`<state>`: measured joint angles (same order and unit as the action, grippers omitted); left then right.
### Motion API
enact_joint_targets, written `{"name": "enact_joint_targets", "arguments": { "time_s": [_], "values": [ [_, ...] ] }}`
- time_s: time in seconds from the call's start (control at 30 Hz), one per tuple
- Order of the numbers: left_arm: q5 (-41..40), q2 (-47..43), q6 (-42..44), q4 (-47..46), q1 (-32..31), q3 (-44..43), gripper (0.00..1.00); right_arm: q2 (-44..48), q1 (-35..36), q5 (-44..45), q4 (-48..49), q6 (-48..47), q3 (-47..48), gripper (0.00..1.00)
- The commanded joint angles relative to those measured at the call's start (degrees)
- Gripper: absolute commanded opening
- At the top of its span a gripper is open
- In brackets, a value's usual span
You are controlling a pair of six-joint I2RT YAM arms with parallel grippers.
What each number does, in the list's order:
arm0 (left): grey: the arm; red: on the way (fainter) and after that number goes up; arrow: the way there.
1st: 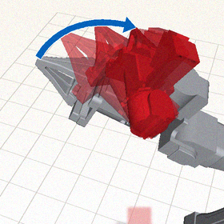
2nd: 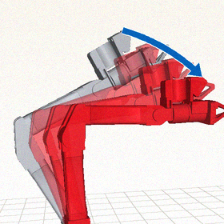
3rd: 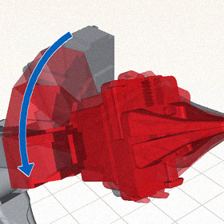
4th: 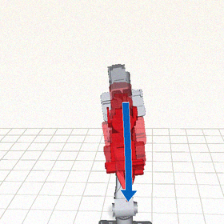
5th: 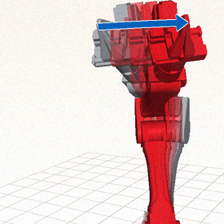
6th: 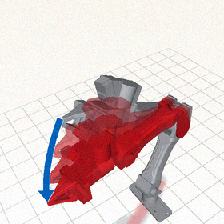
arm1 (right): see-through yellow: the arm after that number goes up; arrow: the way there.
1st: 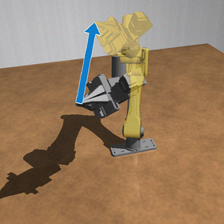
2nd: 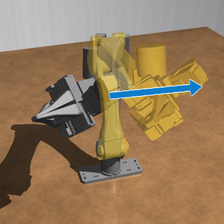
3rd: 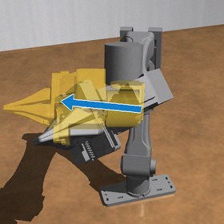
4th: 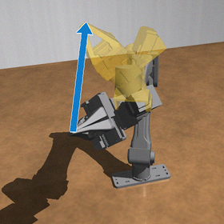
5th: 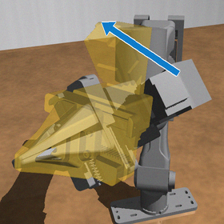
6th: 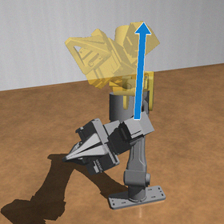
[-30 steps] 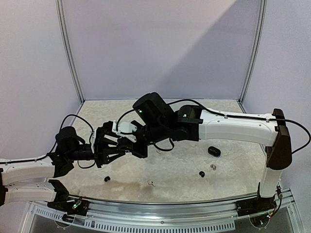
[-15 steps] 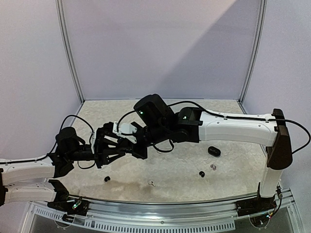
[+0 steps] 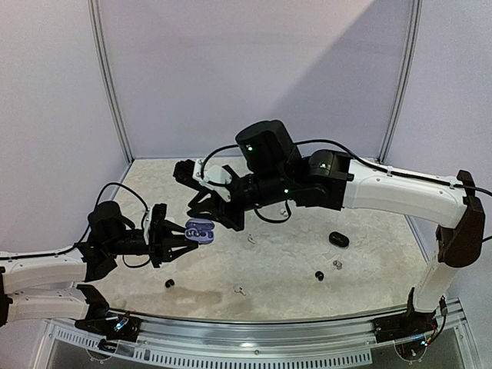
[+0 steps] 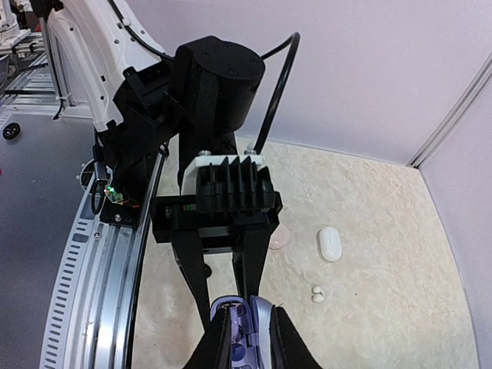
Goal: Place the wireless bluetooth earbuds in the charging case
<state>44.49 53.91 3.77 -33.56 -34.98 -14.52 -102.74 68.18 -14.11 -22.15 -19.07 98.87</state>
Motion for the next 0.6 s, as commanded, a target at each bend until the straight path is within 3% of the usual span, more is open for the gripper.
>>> {"name": "enact_joint_targets", "arguments": {
  "time_s": [0.0,0.33,0.57],
  "values": [
    [0.94,-0.21,1.89,0.21,-0.70,0.12,0.00,-3.60,-0.09,1.82,-4.45,0.01,2.44,0.20],
    [1.51,-0.28,3.17,1.31,-0.79,-0.33,0.00,-5.60,-0.05,2.41,-6.07,-1.27,2.80,0.21],
    [1.37,0.04,3.62,1.39,-0.79,-0.49,0.00,-6.65,0.05,2.10,-7.29,-1.48,2.82,0.18]
  ]
}}
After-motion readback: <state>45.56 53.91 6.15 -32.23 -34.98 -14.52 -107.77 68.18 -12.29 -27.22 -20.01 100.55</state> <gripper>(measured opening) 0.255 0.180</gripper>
